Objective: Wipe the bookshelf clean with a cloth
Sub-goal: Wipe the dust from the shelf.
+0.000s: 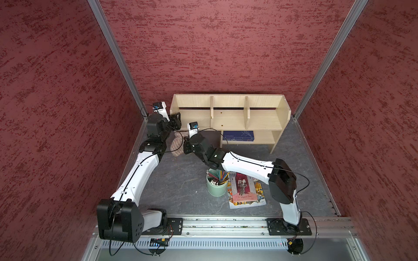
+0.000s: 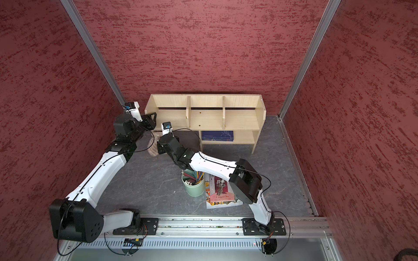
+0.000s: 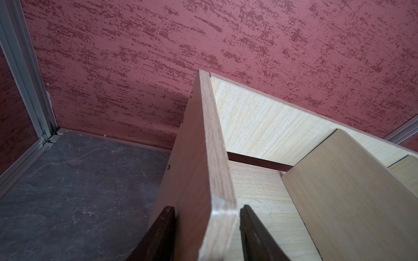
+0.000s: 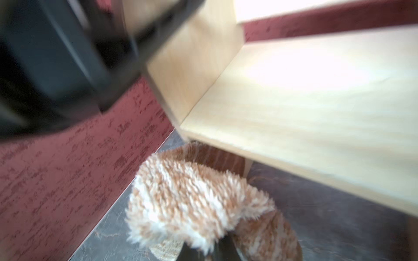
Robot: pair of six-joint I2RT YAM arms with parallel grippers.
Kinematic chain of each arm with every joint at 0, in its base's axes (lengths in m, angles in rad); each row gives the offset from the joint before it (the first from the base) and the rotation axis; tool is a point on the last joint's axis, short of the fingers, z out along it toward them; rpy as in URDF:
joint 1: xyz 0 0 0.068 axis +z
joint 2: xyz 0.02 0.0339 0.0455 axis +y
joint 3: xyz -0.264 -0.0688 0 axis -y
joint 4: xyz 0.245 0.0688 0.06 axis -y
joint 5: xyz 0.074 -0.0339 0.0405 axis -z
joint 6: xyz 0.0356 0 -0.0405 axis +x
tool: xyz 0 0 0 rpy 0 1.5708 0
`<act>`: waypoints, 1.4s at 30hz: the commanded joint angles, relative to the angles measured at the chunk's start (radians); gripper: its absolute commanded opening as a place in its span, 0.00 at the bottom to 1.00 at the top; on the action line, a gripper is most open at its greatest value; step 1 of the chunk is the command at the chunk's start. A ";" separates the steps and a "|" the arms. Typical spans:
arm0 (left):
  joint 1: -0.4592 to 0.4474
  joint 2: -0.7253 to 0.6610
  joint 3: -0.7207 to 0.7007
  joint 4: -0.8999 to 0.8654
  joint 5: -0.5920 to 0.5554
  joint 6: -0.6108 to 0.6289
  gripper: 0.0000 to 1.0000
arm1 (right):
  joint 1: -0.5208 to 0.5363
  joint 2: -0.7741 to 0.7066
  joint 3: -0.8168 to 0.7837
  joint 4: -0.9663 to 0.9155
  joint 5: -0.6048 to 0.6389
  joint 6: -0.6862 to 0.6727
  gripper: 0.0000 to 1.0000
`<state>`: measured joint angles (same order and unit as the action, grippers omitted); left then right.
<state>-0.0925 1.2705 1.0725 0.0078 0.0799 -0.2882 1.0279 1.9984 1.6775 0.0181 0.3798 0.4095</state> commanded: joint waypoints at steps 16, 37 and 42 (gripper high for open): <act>-0.016 0.022 -0.005 0.009 0.047 0.021 0.06 | -0.227 -0.555 -0.510 -0.172 0.307 0.021 0.00; -0.018 0.021 -0.005 0.002 0.048 0.031 0.00 | -0.320 -0.615 -0.475 -0.314 0.087 0.068 0.00; -0.022 0.017 -0.008 0.002 0.059 0.033 0.00 | -0.243 -0.503 -0.388 -0.260 0.041 0.068 0.00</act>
<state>-0.0902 1.2884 1.0725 0.0223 0.0338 -0.1699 0.7578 1.4712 1.2228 -0.3176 0.4633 0.4652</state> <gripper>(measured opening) 0.232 0.076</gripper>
